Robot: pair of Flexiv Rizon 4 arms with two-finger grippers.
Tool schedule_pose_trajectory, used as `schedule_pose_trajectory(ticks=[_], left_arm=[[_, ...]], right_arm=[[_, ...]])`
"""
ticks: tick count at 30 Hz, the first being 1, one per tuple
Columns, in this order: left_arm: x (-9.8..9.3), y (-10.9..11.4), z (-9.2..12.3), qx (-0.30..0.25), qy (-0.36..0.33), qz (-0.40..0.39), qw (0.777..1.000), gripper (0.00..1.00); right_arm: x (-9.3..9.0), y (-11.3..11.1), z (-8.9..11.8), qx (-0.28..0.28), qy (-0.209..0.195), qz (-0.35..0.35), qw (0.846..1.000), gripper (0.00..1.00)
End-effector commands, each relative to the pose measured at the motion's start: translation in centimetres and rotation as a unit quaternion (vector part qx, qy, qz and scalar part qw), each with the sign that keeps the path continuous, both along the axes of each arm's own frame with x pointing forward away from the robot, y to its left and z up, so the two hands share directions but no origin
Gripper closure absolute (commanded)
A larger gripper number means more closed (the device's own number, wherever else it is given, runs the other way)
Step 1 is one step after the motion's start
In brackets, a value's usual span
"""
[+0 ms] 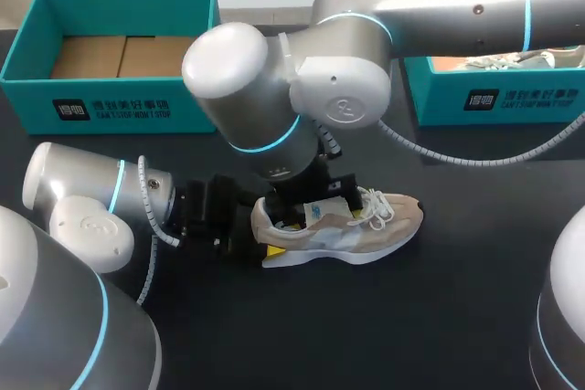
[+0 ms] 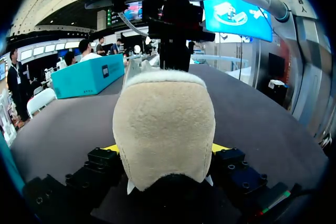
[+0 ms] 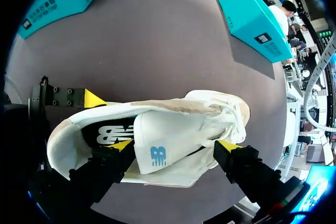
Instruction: Take the shoe out of the shoebox, open the shoe tongue, remove and reinsert the insole, then place the shoe into the shoebox
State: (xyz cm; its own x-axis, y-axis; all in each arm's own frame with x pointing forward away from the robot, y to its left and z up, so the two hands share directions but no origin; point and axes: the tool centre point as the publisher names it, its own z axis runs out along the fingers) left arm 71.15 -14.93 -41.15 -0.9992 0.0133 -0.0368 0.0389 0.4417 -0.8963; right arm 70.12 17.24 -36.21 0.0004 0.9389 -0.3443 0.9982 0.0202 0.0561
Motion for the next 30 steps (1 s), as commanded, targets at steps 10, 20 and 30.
schedule_pose_trajectory(ticks=[10, 20, 30], left_arm=[[0.6, -0.4, -1.0, 0.001, 0.0, 0.0, 1.0, 1.0], [0.6, -0.4, -1.0, 0.001, 0.0, 0.0, 1.0, 1.0], [0.6, -0.4, -1.0, 0.001, 0.0, 0.0, 1.0, 1.0]], right_arm=[[0.6, -1.5, 0.8, -0.088, -0.05, -0.11, 0.989, 0.0], [0.4, -3.3, 2.9, -0.076, -0.061, -0.127, 0.987, 1.0], [1.4, -4.3, 1.8, 0.022, -0.028, -0.108, 0.994, 1.0]])
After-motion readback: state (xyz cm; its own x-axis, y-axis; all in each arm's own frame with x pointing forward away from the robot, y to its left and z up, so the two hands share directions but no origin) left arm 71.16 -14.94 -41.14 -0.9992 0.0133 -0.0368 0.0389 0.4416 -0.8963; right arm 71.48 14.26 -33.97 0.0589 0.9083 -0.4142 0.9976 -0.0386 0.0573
